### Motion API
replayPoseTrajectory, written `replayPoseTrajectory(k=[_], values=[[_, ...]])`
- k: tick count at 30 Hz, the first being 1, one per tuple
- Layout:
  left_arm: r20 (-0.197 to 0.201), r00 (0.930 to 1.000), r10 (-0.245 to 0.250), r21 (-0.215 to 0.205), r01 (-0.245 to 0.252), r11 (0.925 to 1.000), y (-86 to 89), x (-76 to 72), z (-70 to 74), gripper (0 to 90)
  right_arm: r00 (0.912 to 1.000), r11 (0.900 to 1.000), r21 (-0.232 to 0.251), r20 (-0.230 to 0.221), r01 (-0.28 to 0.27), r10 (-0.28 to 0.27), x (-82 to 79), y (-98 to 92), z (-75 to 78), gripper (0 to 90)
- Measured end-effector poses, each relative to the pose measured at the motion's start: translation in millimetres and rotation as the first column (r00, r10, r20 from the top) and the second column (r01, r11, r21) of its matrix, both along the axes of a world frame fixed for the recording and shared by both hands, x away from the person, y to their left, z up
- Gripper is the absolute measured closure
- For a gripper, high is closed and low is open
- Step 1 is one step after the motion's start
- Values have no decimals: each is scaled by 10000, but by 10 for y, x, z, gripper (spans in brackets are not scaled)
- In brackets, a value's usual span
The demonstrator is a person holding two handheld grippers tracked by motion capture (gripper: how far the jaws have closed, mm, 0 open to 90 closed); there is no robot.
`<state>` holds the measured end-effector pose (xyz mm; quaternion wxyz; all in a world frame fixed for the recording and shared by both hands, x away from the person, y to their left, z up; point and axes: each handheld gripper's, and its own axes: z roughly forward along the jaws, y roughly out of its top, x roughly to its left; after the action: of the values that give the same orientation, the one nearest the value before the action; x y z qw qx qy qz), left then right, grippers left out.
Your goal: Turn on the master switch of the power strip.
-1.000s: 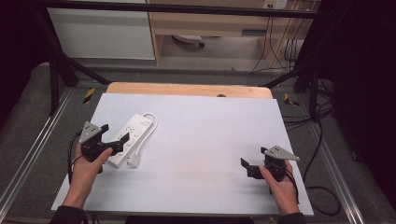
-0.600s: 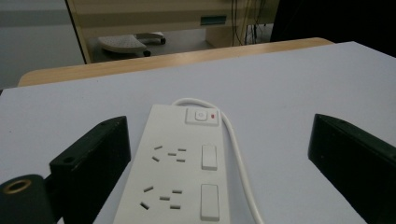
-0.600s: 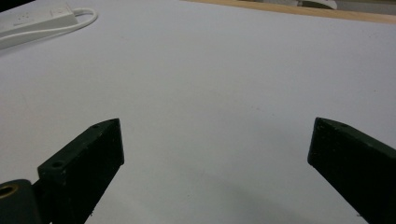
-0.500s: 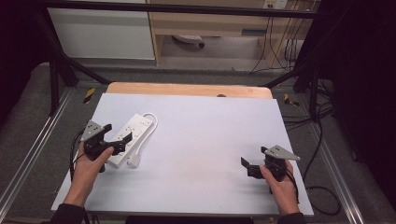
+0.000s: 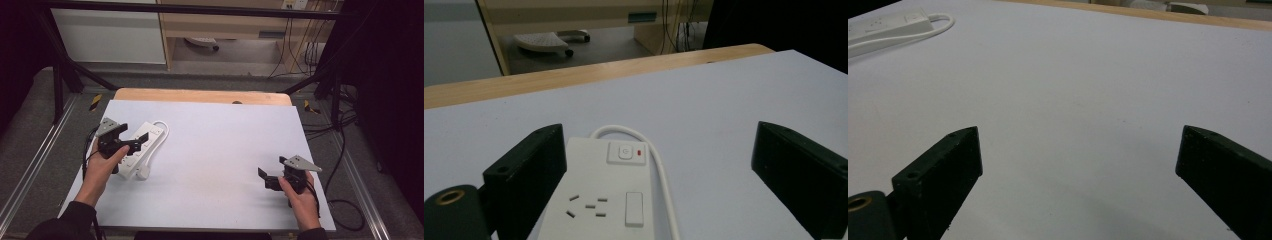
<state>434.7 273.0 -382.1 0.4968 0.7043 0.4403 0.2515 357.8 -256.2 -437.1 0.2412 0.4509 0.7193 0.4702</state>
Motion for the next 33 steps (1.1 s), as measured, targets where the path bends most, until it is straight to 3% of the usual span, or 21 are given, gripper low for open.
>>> replayPoseTrajectory(k=[10, 23, 33], values=[[-257, 9997, -54, 617, 69, 9981, -128, 186, 8, 78, 10000, 10000, 37, -9, -43, 43, -1, -2, 3, 52], [-654, 9975, 281, 966, -217, 9951, -171, 389, -86, 89, 10000, 10000, 6, -35, -65, 65, 4, -3, 3, 51], [-1000, 9948, 207, 1625, -42, 9867, -235, 475, -86, 142, 10000, 10000, 66, -61, -59, 59, -1, -5, 9, 52]])
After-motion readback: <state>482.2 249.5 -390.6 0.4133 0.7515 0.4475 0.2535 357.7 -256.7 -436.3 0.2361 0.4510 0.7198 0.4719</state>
